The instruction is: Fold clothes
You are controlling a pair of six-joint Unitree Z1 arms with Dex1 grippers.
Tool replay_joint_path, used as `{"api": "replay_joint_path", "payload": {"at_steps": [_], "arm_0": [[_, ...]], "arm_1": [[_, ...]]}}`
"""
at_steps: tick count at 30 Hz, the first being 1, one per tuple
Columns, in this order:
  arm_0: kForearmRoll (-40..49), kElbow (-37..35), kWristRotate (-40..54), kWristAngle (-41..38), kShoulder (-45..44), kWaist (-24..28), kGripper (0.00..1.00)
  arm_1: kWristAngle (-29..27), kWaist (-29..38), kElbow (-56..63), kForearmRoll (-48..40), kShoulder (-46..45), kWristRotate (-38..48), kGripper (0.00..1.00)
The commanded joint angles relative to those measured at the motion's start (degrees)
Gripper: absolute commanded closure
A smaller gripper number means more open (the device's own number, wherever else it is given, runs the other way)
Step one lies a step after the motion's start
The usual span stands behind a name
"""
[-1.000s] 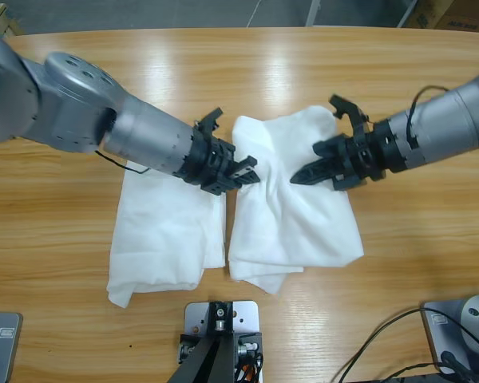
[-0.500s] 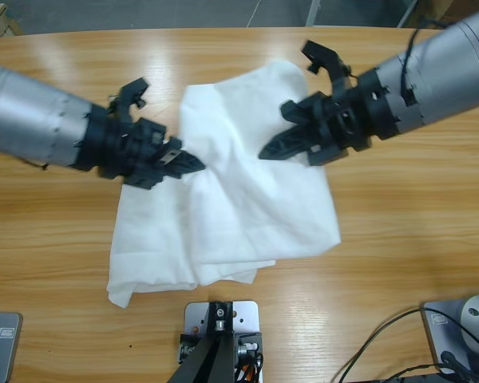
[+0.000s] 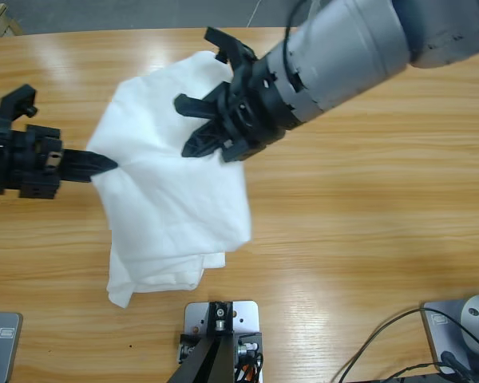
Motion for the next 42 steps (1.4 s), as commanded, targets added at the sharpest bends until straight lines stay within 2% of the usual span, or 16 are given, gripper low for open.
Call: {"api": "replay_joint_path", "payload": {"at_steps": [1, 8, 17, 28, 42], "arm_0": [[6.02, 1.72, 0.77, -4.31, -1.11, 4.14, 1.0], [11.01, 0.44, 0.77, -7.77, -2.22, 5.78, 1.0], [13.19, 0.3, 2.46, -7.88, -1.34, 7.9, 1.0], [13.16, 0.44, 7.71, -6.84, 5.67, 8.55, 1.0], [11.98, 0.02, 12.2, -5.98, 13.16, 11.82, 1.0]], "arm_1": [[-1.17, 2.44, -3.35, 4.41, 4.25, 1.47, 1.0], [-1.87, 4.8, -6.37, 7.93, 4.33, 3.11, 1.0], [-1.96, 5.96, -8.47, 8.37, 8.22, 3.32, 1.0], [-2.77, 5.96, -8.68, 7.79, 11.82, 3.32, 1.0], [-2.75, 5.64, -10.89, 7.33, 16.22, 3.67, 1.0]]}}
